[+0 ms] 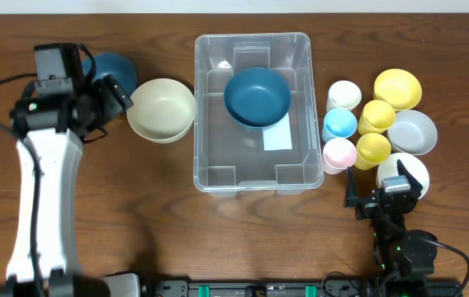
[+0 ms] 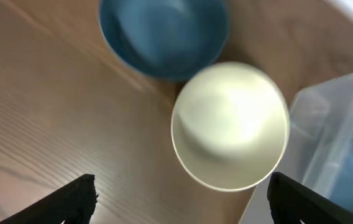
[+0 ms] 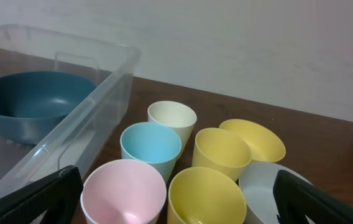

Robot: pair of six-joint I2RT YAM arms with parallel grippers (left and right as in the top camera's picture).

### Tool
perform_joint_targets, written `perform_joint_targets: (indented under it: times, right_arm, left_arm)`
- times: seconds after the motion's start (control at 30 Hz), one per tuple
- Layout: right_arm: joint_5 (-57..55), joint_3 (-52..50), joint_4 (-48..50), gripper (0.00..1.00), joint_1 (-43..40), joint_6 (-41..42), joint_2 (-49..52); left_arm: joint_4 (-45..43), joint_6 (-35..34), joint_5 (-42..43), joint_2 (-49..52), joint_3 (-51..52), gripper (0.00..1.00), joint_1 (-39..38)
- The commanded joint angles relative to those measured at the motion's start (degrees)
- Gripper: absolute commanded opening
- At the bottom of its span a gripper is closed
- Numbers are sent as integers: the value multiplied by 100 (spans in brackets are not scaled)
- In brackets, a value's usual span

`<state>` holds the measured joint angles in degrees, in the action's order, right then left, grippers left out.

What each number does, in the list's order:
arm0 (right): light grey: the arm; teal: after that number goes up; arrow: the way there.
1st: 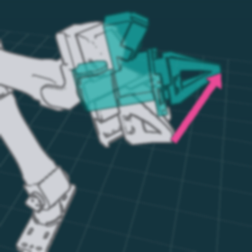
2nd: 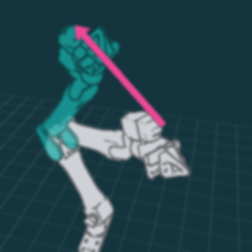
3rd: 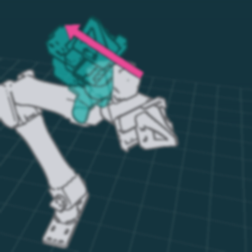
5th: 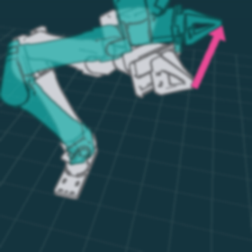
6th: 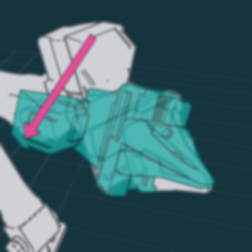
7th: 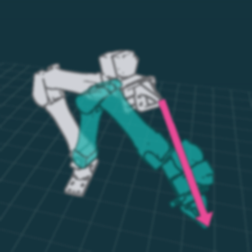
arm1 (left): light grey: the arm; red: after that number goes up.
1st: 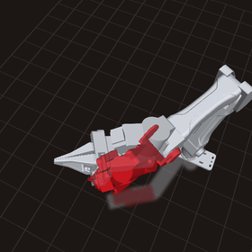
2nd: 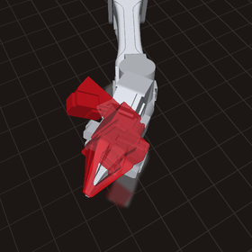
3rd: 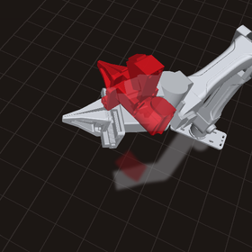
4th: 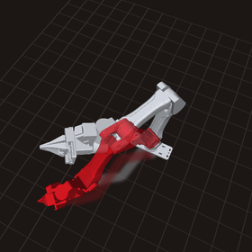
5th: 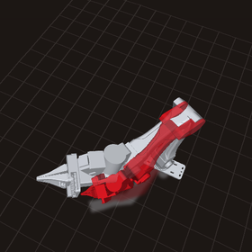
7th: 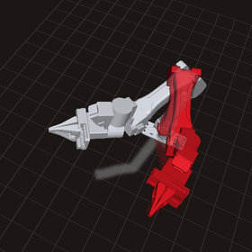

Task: Pack container
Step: 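Move the left gripper back and grasp the cream bowl rim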

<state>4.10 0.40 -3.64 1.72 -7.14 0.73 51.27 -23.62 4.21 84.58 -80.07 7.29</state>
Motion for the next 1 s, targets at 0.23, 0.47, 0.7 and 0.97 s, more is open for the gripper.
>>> perform_joint_targets:
  times: [0.23,0.47,0.7,0.97]
  right_arm:
    - [24,-9,-22,99,-31,-42,-7]
    - [24,-9,-22,99,-31,-42,-7]
    - [24,-9,-22,99,-31,-42,-7]
    - [24,-9,-22,99,-31,-42,-7]
  left_arm:
    - [-190,-1119,592,1794,262,89,24]
    - [-411,-1123,592,2409,262,89,24]
    - [-466,-1117,592,2553,262,57,2]
    - [-415,-1097,592,2553,262,28,-13]
